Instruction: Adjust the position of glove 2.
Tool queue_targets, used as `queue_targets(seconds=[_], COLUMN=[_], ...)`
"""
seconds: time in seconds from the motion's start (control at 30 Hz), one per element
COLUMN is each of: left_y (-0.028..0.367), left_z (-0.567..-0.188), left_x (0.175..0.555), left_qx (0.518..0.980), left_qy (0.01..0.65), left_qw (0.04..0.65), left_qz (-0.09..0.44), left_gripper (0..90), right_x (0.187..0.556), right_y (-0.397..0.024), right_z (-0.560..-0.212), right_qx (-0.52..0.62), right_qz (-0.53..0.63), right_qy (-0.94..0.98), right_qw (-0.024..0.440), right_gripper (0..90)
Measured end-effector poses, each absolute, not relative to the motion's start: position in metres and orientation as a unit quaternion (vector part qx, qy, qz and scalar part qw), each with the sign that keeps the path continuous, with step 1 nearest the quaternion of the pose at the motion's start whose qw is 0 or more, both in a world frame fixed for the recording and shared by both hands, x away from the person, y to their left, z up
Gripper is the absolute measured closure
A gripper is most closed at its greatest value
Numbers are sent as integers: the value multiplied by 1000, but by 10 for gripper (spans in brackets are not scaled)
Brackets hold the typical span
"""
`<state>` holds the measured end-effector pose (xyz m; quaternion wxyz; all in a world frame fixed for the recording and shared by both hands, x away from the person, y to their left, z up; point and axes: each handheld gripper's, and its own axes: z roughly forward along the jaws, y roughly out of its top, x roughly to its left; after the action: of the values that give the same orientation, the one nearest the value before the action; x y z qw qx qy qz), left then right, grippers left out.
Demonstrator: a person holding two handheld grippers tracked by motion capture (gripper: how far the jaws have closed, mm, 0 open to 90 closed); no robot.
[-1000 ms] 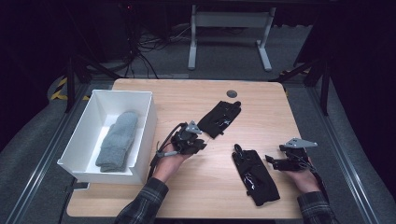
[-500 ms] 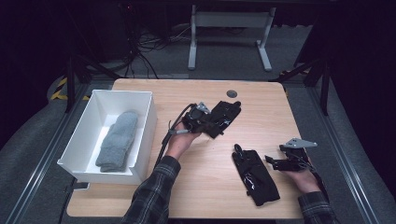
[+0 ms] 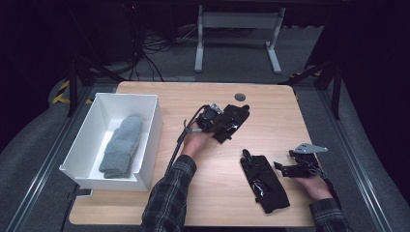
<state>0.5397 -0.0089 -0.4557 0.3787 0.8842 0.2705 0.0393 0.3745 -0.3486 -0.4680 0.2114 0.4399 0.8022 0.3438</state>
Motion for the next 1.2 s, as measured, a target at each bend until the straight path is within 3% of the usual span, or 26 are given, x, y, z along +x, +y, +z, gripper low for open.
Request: queue_targets(seconds=[0.53, 1.2], left_y=[6, 38], left_z=[-456, -459], left_x=[505, 433], left_qx=[891, 892], left_qy=[270, 267], left_qw=[363, 365], left_qz=[23, -9], left_gripper=[900, 900], right_x=[374, 374], right_y=[-348, -348], right_z=[-468, -468], right_qx=[440, 441], right_qz=[344, 343], right_qy=[802, 802], right_qw=[211, 212], right_gripper=[157, 156])
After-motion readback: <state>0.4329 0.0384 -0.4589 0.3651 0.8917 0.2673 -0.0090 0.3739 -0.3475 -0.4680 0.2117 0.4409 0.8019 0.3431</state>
